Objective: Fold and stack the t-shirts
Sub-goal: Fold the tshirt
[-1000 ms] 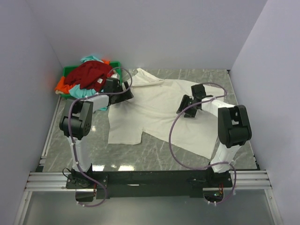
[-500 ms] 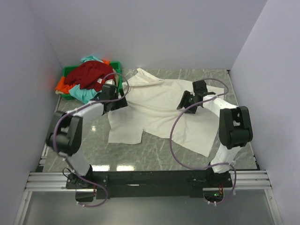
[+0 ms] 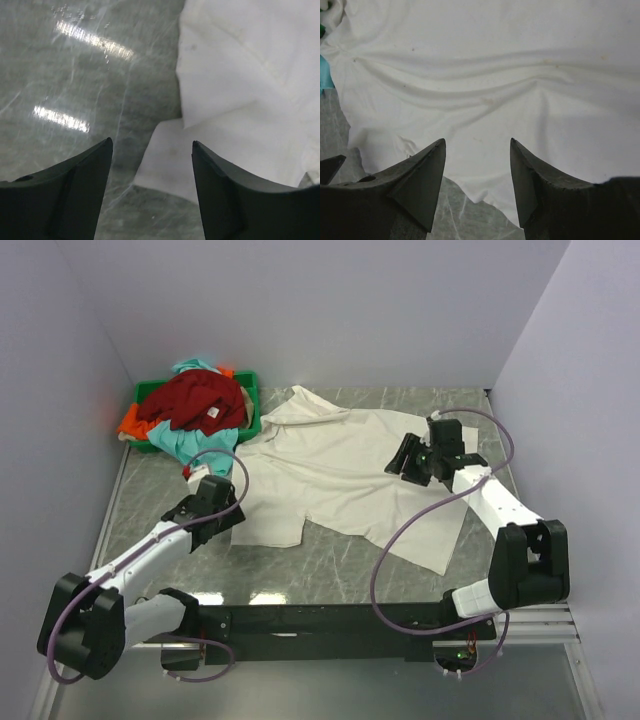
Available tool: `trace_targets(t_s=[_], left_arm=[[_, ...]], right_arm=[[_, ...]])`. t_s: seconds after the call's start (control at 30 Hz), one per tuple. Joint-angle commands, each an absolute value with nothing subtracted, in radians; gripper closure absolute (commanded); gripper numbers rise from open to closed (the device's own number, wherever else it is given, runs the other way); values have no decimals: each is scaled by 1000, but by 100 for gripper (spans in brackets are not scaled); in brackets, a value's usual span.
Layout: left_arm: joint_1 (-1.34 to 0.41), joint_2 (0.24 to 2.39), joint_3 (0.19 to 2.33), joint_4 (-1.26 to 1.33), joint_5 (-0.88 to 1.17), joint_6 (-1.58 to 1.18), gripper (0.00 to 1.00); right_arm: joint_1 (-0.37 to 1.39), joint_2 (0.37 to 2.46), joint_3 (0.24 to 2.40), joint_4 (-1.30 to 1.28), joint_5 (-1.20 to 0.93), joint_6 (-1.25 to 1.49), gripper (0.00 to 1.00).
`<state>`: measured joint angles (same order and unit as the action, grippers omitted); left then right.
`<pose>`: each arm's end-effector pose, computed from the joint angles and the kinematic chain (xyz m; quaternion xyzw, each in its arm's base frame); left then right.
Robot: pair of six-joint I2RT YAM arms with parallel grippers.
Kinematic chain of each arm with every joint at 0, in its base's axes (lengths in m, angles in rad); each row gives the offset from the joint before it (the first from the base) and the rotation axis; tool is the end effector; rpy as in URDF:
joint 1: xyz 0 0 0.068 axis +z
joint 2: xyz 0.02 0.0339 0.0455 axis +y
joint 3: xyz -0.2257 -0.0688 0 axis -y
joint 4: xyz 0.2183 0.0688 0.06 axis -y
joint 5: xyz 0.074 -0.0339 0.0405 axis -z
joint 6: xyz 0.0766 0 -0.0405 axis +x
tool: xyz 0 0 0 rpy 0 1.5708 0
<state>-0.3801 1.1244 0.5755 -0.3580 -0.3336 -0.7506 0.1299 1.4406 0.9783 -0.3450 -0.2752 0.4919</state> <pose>0.2232 -0.0621 0.1391 -0.2249 0.9064 -0.0396 0.3554 0.3096 0.0614 0.1869 0.1152 0.9134 0.2341 0.3124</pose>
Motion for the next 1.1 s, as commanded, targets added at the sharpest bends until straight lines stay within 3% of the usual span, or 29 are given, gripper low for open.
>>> trace_targets(t_s=[0.0,0.5,1.07], left_arm=[[-390,1062,539,-396,-333,-828,31],[-482,1126,551,-494,-393,-939,48],[-508,1212,572,-520,-393,-956,52]], right_arm=[[117,1379,950,-328,-288,472,39],[87,1374,910,-308,-333,465,39],[69,1374,899,-298,-353,465,39]])
